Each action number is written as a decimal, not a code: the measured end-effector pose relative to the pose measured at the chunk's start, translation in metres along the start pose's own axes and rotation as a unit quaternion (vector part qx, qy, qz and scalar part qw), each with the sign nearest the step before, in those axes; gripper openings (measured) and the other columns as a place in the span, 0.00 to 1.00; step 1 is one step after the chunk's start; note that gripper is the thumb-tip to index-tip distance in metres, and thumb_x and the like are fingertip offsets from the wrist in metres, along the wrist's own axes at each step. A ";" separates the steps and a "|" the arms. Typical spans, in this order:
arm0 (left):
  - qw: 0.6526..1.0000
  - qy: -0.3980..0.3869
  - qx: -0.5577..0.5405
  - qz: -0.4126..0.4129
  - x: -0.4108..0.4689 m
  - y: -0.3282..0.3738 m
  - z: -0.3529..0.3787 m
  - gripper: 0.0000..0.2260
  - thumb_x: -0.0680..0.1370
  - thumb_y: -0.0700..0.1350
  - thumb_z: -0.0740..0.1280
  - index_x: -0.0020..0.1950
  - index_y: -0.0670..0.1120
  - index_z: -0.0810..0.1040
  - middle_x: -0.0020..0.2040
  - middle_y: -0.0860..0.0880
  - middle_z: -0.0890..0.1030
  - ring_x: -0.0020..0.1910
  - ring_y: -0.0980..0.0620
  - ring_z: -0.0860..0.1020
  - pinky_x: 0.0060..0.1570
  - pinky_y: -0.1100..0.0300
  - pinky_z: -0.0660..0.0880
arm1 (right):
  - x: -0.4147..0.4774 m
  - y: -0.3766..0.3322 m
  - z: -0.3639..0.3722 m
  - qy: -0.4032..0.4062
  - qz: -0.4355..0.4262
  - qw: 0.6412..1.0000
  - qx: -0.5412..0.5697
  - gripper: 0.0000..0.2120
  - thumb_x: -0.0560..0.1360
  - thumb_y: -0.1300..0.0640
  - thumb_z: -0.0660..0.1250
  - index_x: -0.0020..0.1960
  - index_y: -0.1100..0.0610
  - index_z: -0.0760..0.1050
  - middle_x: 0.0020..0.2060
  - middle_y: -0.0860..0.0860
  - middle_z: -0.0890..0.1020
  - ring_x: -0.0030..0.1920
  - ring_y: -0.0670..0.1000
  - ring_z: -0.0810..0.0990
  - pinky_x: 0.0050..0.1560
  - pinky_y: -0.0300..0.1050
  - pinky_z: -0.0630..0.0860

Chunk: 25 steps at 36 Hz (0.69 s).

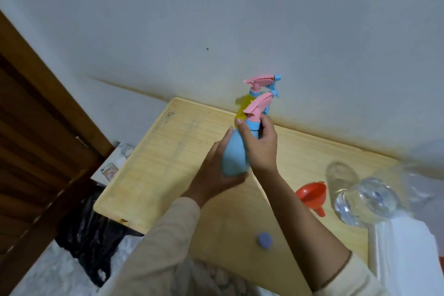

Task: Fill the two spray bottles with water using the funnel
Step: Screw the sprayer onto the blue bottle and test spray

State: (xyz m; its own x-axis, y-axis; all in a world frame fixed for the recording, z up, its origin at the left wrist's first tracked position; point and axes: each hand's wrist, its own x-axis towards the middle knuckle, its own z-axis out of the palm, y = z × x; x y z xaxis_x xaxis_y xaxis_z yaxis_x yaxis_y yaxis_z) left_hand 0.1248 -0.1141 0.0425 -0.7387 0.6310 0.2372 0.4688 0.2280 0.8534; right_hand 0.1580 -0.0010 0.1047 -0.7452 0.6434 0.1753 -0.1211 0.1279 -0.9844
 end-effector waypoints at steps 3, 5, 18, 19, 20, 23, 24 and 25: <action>1.000 0.014 -0.008 -0.005 0.005 0.015 -0.008 0.46 0.64 0.57 0.75 0.72 0.69 0.47 0.69 0.51 0.69 0.65 0.53 0.72 0.62 0.51 0.73 | -0.003 -0.017 0.002 -0.003 -0.002 1.000 0.020 0.12 0.73 0.46 0.67 0.52 0.51 0.75 0.47 0.52 0.80 0.48 0.52 0.78 0.53 0.56 0.76; 0.998 0.028 -0.042 -0.021 0.006 0.023 -0.014 0.47 0.63 0.53 0.76 0.71 0.73 0.49 0.70 0.51 0.69 0.65 0.51 0.73 0.60 0.46 0.75 | -0.005 -0.029 0.003 -0.022 -0.003 0.999 0.040 0.12 0.77 0.48 0.63 0.56 0.52 0.76 0.49 0.51 0.80 0.49 0.49 0.78 0.53 0.50 0.76; 0.995 0.032 -0.089 -0.009 -0.006 0.058 -0.054 0.47 0.63 0.49 0.76 0.70 0.73 0.50 0.61 0.76 0.68 0.56 0.65 0.75 0.51 0.66 0.76 | -0.005 -0.076 0.013 -0.061 0.092 0.960 0.258 0.18 0.74 0.63 0.68 0.63 0.62 0.75 0.46 0.45 0.83 0.44 0.43 0.82 0.48 0.39 0.77; 0.995 0.035 -0.088 -0.011 -0.008 0.059 -0.056 0.48 0.64 0.47 0.76 0.71 0.71 0.50 0.60 0.77 0.68 0.56 0.65 0.75 0.51 0.66 0.75 | -0.007 -0.077 0.014 -0.062 0.092 0.959 0.259 0.18 0.73 0.63 0.68 0.63 0.62 0.74 0.45 0.45 0.83 0.44 0.43 0.82 0.48 0.39 0.77; 0.995 0.036 -0.089 -0.012 -0.010 0.061 -0.056 0.47 0.64 0.46 0.76 0.72 0.69 0.51 0.60 0.77 0.68 0.56 0.65 0.75 0.51 0.67 0.75 | -0.008 -0.078 0.015 -0.060 0.092 0.960 0.259 0.18 0.74 0.63 0.68 0.63 0.63 0.74 0.44 0.44 0.83 0.43 0.42 0.82 0.48 0.38 0.77; 0.995 0.036 -0.088 -0.010 -0.013 0.067 -0.059 0.47 0.63 0.47 0.76 0.72 0.68 0.52 0.61 0.75 0.68 0.57 0.65 0.75 0.52 0.67 0.75 | -0.011 -0.080 0.013 -0.067 0.092 0.958 0.263 0.17 0.75 0.64 0.67 0.63 0.62 0.74 0.43 0.43 0.83 0.42 0.41 0.82 0.46 0.37 0.77; 0.995 0.034 -0.089 -0.008 -0.014 0.069 -0.059 0.47 0.63 0.47 0.76 0.72 0.68 0.52 0.61 0.76 0.68 0.57 0.65 0.75 0.52 0.67 0.74 | -0.011 -0.082 0.011 -0.074 0.095 0.957 0.265 0.16 0.75 0.63 0.66 0.63 0.61 0.74 0.43 0.44 0.83 0.41 0.41 0.82 0.46 0.36 0.77; 0.995 0.031 -0.092 -0.008 -0.014 0.071 -0.060 0.47 0.63 0.48 0.76 0.72 0.69 0.52 0.61 0.77 0.68 0.57 0.66 0.75 0.53 0.67 0.74 | -0.011 -0.083 0.009 -0.085 0.098 0.956 0.264 0.16 0.76 0.63 0.65 0.63 0.61 0.74 0.44 0.45 0.83 0.41 0.41 0.81 0.45 0.37 0.77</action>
State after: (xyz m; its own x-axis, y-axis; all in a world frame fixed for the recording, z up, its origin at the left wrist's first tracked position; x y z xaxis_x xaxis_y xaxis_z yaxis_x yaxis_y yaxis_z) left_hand 0.1394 -0.1516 0.1278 -0.7763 0.5801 0.2468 0.3652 0.0946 0.9261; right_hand 0.1702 -0.0259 0.1847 -0.8776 0.4787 0.0258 -0.2490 -0.4090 -0.8779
